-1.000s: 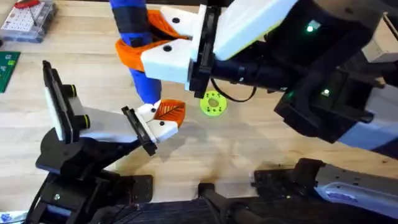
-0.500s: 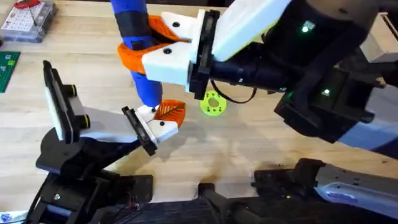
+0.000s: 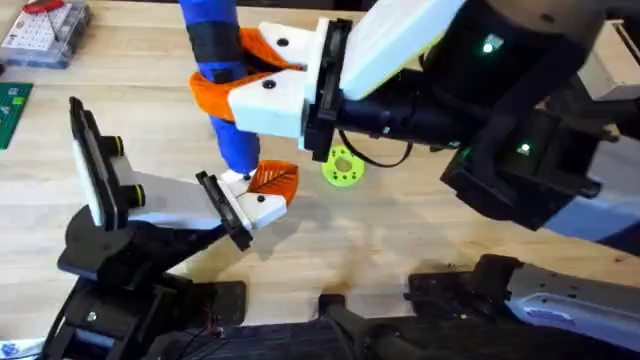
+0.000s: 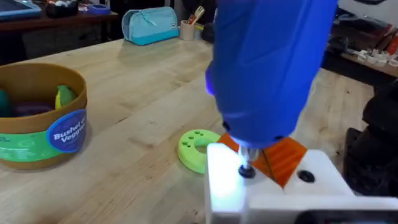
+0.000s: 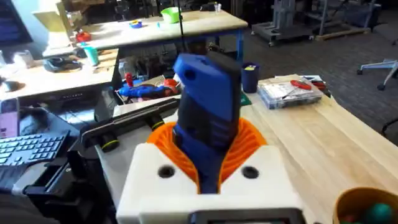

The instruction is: Pick up the gripper from the table and insert it into the empty holder that is missing its gripper. Then pick up a screw, insert it into the mounting hole, and use the screwdriver to tighten it. Finally, clean up the table by picking up the vegetable and placing it into the bucket.

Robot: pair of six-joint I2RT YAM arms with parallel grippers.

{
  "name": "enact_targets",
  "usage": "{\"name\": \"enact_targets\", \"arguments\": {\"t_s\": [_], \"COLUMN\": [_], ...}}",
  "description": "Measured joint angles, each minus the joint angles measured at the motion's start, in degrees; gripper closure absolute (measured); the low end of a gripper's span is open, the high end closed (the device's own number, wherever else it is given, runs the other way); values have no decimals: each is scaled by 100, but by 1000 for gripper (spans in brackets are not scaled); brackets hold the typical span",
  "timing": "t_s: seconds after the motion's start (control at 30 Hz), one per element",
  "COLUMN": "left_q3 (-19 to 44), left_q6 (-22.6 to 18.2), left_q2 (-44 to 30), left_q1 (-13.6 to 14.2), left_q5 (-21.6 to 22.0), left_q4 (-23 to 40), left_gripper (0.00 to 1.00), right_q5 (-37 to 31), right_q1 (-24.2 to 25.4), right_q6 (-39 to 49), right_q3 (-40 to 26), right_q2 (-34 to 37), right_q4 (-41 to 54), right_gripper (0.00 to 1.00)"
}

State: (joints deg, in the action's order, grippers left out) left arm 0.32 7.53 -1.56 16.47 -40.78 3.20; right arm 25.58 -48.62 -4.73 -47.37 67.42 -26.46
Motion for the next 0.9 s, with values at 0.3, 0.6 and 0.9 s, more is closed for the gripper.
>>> {"name": "enact_targets", "arguments": {"t_s": [0.3,0.6,0.9], "left_q3": [0,0,4], "left_q6": [1,7,-8], "left_q2": [2,1,4], "left_q1": [1,2,0], "left_q5": [-8,-12,-7], "left_q4": [1,1,-67], "left_gripper": [986,986,985], "right_q5": [0,1,110], "right_q1": [-1,-10,-23], "right_q6": [1,2,1], "right_q3": [0,0,115], "right_q2": [-1,0,-3], "right_q4": [27,17,-444], "right_gripper": [894,894,895]}}
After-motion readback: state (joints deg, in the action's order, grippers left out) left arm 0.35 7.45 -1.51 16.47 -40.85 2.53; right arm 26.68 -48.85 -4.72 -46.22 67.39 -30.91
